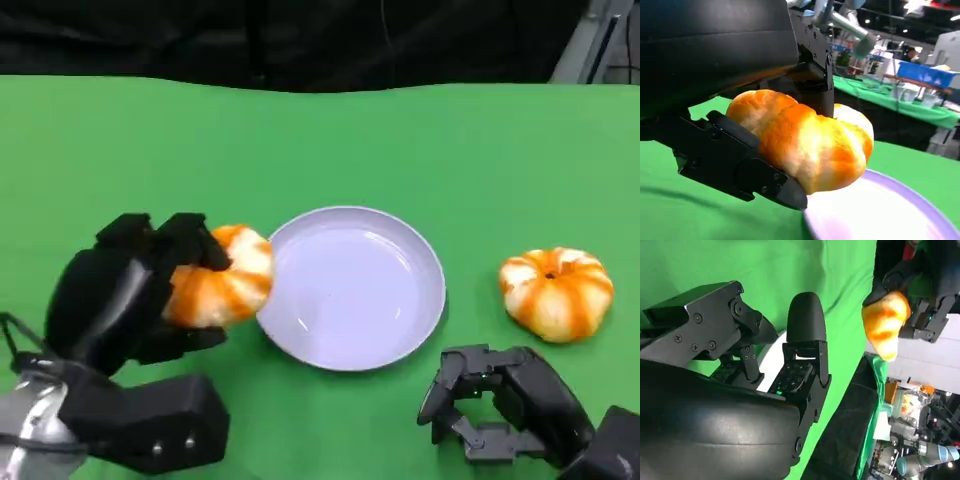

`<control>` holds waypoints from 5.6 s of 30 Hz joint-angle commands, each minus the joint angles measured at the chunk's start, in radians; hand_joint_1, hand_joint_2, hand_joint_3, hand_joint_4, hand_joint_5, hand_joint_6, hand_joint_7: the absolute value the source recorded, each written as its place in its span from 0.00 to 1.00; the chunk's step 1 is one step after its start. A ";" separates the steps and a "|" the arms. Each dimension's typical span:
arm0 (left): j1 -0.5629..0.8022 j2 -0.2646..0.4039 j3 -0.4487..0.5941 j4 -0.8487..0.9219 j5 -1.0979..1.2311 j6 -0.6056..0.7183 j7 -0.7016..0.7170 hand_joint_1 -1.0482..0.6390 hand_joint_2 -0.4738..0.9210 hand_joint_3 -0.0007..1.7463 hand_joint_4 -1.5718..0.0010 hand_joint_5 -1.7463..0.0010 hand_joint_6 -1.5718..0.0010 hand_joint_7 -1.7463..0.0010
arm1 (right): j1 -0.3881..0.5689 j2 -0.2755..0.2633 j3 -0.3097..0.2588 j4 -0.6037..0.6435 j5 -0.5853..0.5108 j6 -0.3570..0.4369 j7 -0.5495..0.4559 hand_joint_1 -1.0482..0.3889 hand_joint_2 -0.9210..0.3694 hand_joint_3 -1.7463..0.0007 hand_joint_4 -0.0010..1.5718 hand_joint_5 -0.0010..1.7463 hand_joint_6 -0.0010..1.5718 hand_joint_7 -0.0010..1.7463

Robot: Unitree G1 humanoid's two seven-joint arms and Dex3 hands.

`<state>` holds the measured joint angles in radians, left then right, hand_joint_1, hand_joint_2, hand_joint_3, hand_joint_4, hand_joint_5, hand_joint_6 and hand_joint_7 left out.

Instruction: Grasp the bread from the table and place it into the plate.

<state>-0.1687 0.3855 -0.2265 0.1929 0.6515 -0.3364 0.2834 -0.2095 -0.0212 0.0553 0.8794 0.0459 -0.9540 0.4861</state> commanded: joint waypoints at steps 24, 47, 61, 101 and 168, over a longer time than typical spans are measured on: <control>-0.235 -0.100 -0.110 0.207 -0.001 -0.049 -0.052 0.55 0.94 0.00 0.68 0.00 0.68 0.12 | 0.003 -0.003 0.017 -0.009 -0.036 -0.010 -0.055 0.79 0.25 0.43 0.62 0.78 0.62 0.59; -0.473 -0.207 -0.160 0.525 -0.027 -0.054 -0.078 0.57 0.95 0.00 0.71 0.07 0.65 0.24 | 0.004 -0.001 0.034 -0.015 -0.051 -0.007 -0.084 0.79 0.27 0.42 0.62 0.78 0.63 0.57; -0.566 -0.243 -0.192 0.718 -0.034 -0.110 -0.095 0.56 0.94 0.00 0.70 0.12 0.61 0.34 | 0.012 0.008 0.040 -0.033 -0.051 -0.003 -0.096 0.79 0.27 0.42 0.62 0.78 0.63 0.59; -0.693 -0.286 -0.240 0.902 -0.062 -0.165 -0.277 0.15 1.00 0.27 0.52 1.00 0.46 1.00 | 0.029 0.036 0.083 -0.058 -0.053 -0.003 -0.085 0.80 0.35 0.31 0.64 0.78 0.64 0.60; -0.543 -0.189 -0.082 0.673 -0.311 -0.190 -0.533 0.06 1.00 0.45 0.64 0.98 0.71 0.98 | 0.030 0.033 0.084 -0.053 -0.063 0.009 -0.090 0.79 0.34 0.31 0.64 0.78 0.66 0.59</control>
<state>-0.7259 0.1955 -0.3431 0.8632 0.3831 -0.5037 -0.2565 -0.1882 0.0212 0.1406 0.8323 -0.0239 -0.9377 0.3965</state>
